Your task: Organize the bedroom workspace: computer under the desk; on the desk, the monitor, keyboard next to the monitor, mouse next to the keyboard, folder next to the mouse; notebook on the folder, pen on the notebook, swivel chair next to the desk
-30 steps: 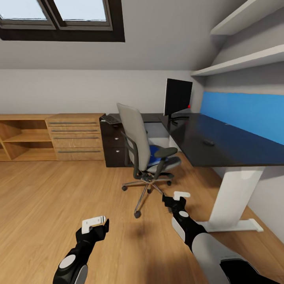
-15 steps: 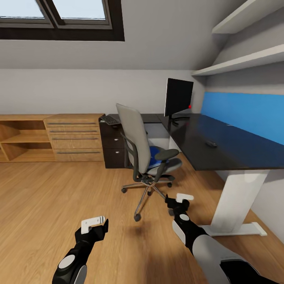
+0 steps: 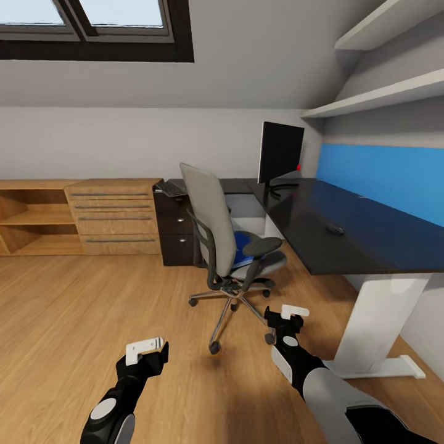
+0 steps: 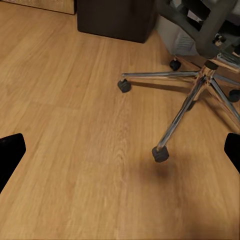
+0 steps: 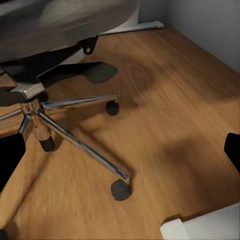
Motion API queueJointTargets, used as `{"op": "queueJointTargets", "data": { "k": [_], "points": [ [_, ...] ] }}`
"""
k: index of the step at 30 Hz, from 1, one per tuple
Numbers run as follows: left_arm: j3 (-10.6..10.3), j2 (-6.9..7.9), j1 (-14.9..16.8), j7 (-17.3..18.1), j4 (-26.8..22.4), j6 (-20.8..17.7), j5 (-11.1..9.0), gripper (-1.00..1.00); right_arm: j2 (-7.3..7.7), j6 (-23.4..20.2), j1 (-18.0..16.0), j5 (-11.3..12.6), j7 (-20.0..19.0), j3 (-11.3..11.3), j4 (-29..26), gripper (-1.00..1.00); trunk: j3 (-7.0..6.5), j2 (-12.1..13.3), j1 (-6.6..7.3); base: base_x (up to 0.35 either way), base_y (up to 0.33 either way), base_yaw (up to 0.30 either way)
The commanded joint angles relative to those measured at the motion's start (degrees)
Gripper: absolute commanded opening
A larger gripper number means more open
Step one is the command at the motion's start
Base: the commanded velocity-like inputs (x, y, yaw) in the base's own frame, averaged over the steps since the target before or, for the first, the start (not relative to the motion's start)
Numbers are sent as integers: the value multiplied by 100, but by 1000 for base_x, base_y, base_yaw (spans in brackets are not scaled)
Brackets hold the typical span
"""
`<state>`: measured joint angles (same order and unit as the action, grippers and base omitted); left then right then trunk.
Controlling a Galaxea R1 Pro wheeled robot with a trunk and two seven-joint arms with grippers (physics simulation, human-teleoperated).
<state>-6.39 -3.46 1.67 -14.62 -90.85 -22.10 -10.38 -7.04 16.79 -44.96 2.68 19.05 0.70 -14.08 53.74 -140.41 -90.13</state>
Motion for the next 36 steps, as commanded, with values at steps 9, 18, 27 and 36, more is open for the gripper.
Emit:
{"op": "queueJointTargets", "data": {
  "k": [9, 18, 27, 36],
  "points": [
    [-11, 3, 2, -45, -8, -7, -60, 100, 25, 26, -4, 31, 11, 9, -3, 100, 6, -2, -1, 236, 0, 0],
    [-9, 3, 6, -54, -7, -15, -60, 100, 27, 205, -4, 31, 11, 9, -5, 100, 6, -2, -1, 168, 0, 0],
    [-5, 3, 2, -53, -4, -28, -60, 100, 27, 341, -4, 32, 11, 9, 2, 100, 6, -2, -1, 166, 0, 0],
    [1, 3, 6, -60, -3, -31, -60, 100, 27, 351, -4, 52, 11, 1, 17, 100, 6, -2, -1, 32, 0, 0]
  ]
}}
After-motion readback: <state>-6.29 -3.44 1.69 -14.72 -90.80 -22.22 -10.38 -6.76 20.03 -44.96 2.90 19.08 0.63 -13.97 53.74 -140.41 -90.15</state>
